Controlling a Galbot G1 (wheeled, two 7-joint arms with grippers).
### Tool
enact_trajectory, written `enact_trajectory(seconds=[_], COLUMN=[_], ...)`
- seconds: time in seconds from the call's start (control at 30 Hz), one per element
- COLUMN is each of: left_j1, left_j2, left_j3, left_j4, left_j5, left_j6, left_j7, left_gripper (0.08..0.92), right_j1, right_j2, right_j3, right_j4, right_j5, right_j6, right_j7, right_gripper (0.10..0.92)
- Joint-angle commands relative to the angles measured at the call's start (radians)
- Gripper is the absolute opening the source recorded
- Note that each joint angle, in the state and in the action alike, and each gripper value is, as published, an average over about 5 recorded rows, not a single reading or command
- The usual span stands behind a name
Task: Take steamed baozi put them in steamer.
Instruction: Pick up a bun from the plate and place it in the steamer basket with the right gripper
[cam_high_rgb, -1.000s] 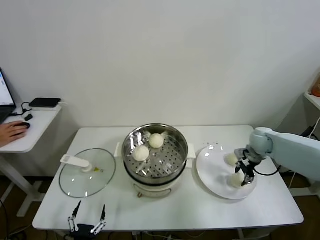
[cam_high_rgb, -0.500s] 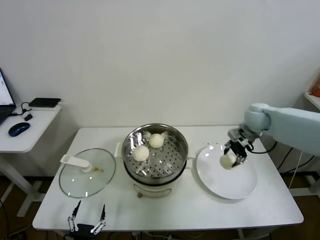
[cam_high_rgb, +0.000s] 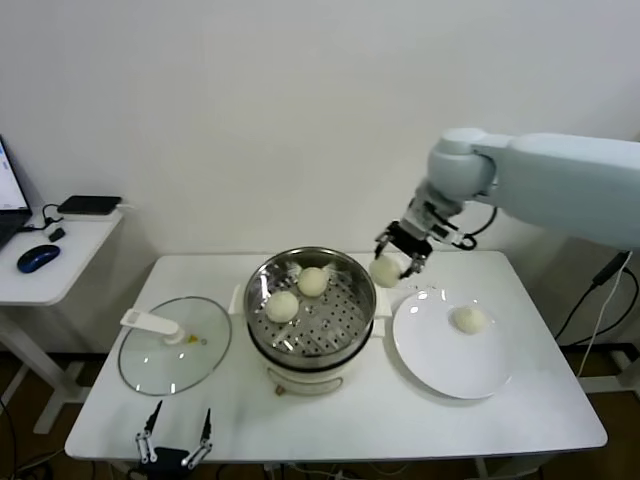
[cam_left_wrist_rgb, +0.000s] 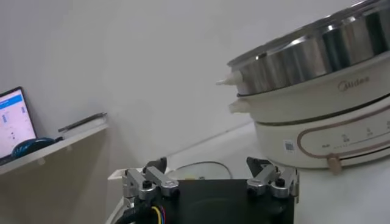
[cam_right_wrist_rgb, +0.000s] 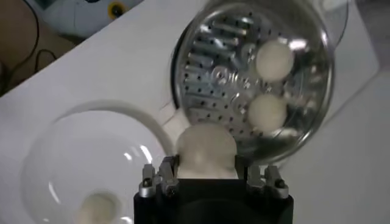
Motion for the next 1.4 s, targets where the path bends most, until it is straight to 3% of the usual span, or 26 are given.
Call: enact_trajectory(seconds=[0.03,0.5,1.2,1.4], left_j1=[0.006,0.004,-0.009,-0.006], left_j2=[0.001,-0.002,-0.001,-0.003], left_j3=[-0.001,-0.004,-0.009,-0.010], left_j4=[-0.010,-0.006,0.017,0.012], left_j5=[0.000,-0.004,-0.006,-0.005], left_j6=[0.001,0.001,-0.003,-0.003], left_j7=[0.000,0.000,0.000,-0.001], left_gripper=[0.823,0.823,0.823,0.823], right_j1=[0.007,-0.181,-0.283,-0.254], right_j2=[0.226,0.352,0.389,0.366], right_j3=[0.076,0.025,0.022,0.043], right_j4=[0.072,-0.060,-0.170,-0.207], right_j5=[-0.059,-0.133,-0.124,-0.050], right_j6=[0.063,0.083,0.111,0.136], right_j7=[0.035,0.048,0.018,0.004], right_gripper=[0.619,0.619,0.620,0.726])
